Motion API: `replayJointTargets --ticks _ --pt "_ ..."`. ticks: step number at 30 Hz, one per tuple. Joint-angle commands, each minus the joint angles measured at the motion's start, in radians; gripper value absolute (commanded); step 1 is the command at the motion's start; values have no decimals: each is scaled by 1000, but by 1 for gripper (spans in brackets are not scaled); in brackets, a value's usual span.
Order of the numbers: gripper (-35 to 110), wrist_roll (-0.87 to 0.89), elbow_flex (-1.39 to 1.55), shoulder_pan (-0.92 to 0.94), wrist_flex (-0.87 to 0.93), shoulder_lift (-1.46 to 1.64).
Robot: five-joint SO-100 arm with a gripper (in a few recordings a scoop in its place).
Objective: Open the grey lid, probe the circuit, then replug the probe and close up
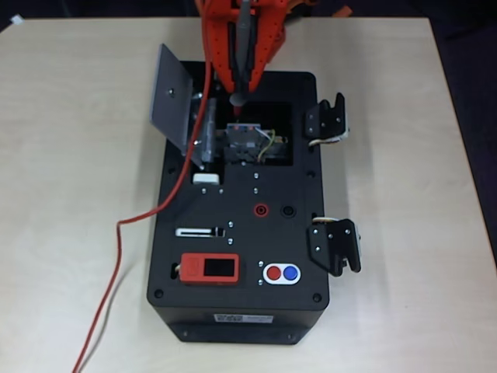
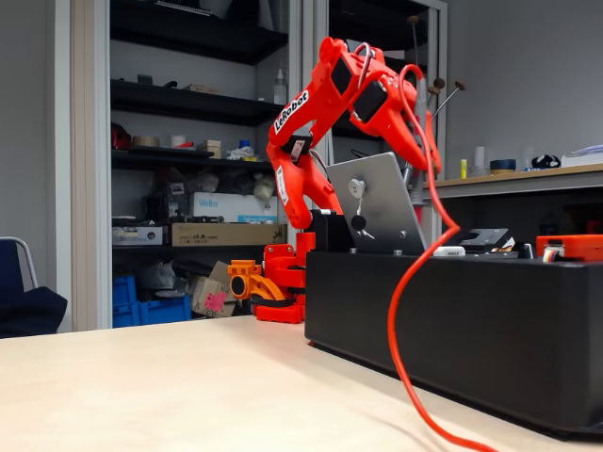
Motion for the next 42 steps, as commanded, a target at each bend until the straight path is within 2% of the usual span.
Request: replayJointTargets --ticks 1,42 --pt "0 -3 15 2 -15 44" --pt "0 -17 140 44 -77 129"
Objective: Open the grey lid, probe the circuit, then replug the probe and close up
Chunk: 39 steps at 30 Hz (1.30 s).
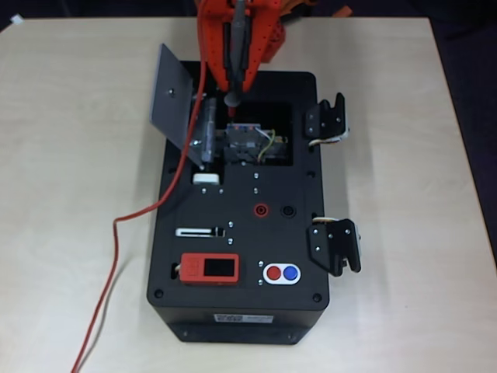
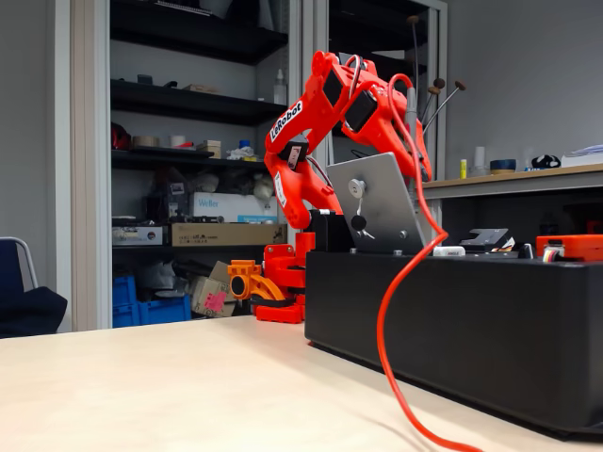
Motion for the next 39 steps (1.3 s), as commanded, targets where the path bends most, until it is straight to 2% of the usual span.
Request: replayJointTargets --ticks 1,39 --pt "0 -2 9 15 -12 15" --pt "0 23 132 5 -91 63"
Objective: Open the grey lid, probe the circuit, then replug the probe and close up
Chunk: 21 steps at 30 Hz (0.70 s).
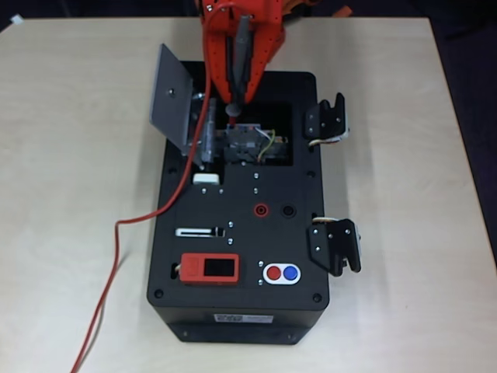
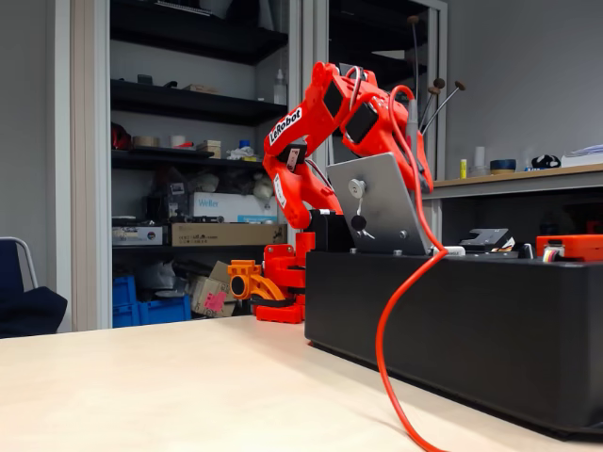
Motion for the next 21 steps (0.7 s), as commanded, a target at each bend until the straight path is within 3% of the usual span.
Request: replayJointTargets --ticks 1,21 --pt "0 20 15 11 -11 28" --pt "0 51 127 5 -160 21"
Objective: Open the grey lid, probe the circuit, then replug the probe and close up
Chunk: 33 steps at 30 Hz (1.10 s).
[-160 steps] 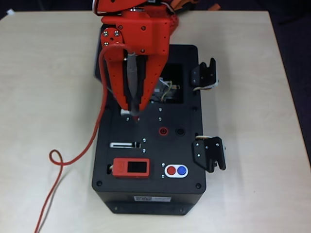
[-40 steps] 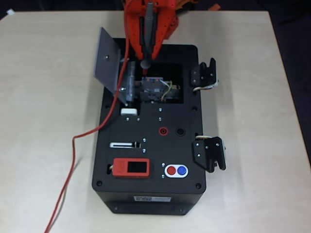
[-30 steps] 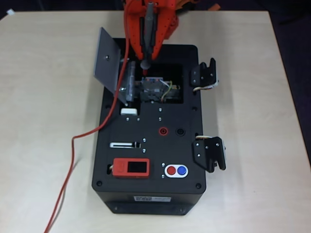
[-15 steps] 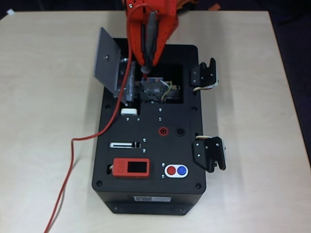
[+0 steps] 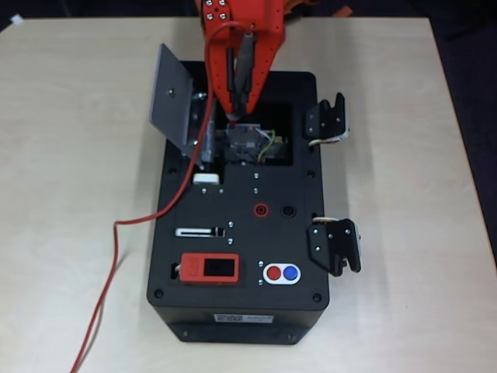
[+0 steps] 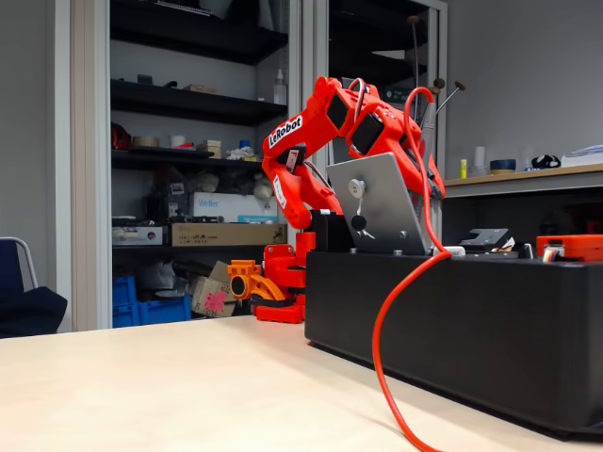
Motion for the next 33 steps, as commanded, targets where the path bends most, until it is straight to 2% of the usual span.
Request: replayJointTargets --ticks 1,19,33 --pt "0 14 12 9 2 0" --pt "0 8 38 6 3 41" --pt "0 -31 -179 6 64 21"
